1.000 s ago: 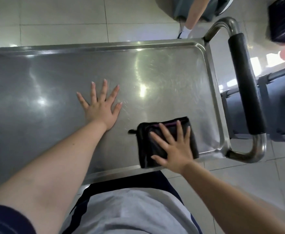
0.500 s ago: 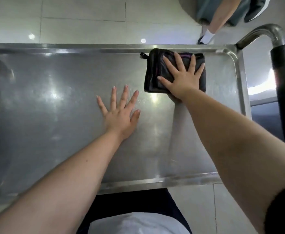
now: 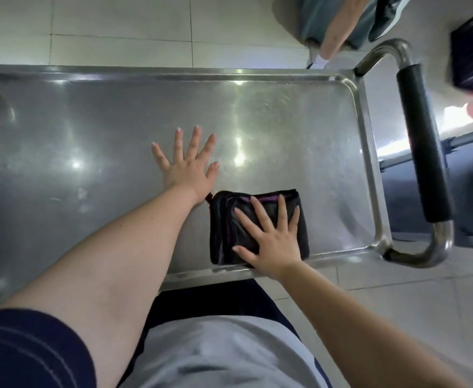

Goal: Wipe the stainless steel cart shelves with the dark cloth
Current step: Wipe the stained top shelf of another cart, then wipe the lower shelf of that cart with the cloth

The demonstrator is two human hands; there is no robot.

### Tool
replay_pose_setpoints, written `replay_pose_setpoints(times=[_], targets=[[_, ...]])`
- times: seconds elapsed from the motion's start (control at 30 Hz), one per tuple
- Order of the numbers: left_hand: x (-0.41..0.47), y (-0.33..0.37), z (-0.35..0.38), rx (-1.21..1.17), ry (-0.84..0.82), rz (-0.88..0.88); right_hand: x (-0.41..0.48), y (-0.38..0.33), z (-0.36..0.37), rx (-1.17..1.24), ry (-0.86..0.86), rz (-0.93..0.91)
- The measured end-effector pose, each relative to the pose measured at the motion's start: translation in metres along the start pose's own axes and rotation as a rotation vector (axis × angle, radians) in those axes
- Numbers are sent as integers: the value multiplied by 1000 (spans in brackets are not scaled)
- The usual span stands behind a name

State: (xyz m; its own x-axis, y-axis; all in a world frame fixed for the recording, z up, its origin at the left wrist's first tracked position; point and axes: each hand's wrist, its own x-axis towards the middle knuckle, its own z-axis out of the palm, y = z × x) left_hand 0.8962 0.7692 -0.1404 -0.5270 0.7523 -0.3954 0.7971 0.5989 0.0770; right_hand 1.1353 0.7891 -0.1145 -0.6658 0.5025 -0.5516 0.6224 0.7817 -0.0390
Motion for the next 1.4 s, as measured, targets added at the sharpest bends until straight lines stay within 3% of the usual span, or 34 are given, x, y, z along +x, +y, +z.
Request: replay_pose_setpoints(times=[0.1,0.2,0.3,0.37,0.5,0.6,0.73,0.9,1.0,1.17,1.4], targets=[[-9,3,-13,-60,-36,17,-9,-6,4,36,-21,-24],[-42,11,-15,-177,104,205,-15,6,-2,128,36,-68],[-89,22,8,-264,268,488,-28,29,-5,313,156,65],[-110,28,27,-232,259,556,-30,41,-7,372,167,165],[-126,32,47,-88,174,551,-9,46,-18,317,189,75],[-126,29,48,-118,213,527,8,42,-29,299,145,-21],[-115,36,25,-223,310,475,16,37,-40,195,185,18],[-89,50,-6,-109,69,373,13,32,-64,103,55,28],[-83,48,-18,-112,-3,431,-8,29,-73,140,147,6],[-101,37,-42,-198,105,577,-52,20,-78,218,315,29],[-132,28,-76,-309,254,691,-90,-4,-83,230,732,75]])
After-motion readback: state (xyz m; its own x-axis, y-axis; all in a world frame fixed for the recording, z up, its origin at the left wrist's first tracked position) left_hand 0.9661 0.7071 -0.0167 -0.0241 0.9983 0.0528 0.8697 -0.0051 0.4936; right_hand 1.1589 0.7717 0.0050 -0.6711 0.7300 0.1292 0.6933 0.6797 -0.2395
